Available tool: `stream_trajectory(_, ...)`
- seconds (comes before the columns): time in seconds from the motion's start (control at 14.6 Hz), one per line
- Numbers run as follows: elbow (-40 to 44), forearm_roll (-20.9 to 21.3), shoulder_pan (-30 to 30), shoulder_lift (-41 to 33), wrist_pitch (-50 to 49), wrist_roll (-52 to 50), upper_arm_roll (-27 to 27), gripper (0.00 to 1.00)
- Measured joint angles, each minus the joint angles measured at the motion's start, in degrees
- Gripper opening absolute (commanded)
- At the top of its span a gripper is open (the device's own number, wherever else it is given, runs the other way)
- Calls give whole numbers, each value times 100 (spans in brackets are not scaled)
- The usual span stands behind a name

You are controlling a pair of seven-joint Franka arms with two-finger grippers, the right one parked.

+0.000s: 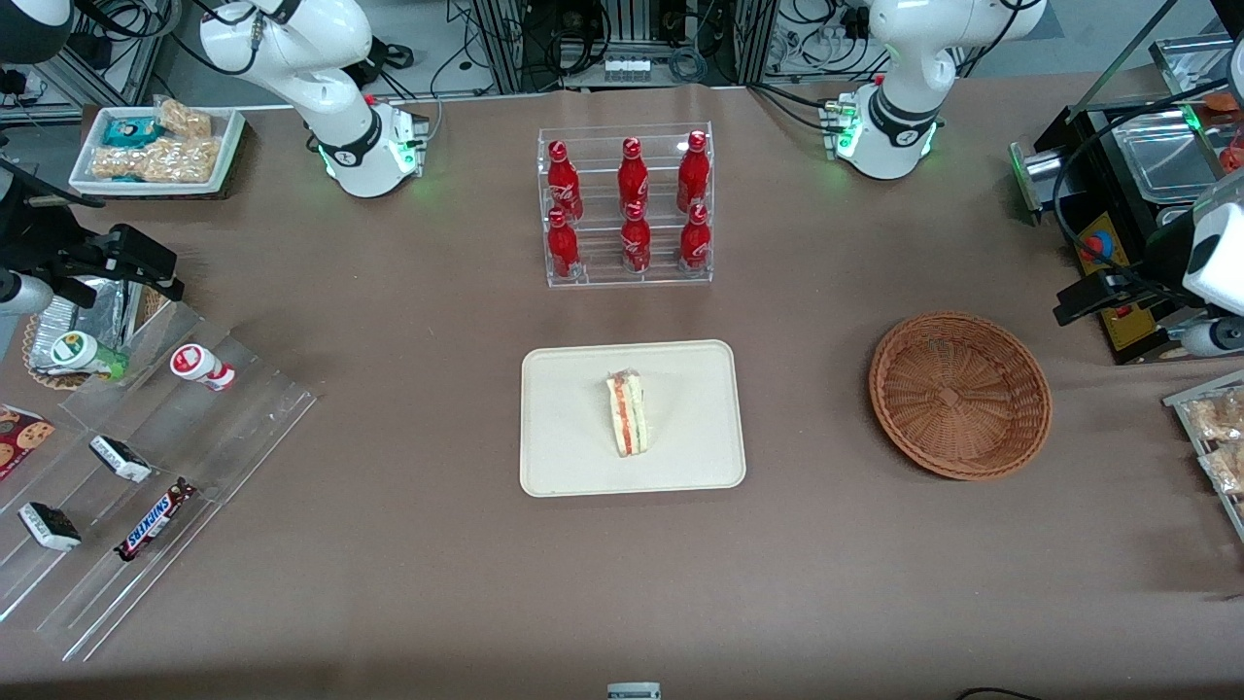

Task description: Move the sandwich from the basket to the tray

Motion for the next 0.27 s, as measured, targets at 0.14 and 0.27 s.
stream_trajectory(0.14, 19, 0, 19, 0, -14, 0, 0, 100)
stream_trajectory(0.27, 19, 0, 21, 1, -38, 0, 0, 100)
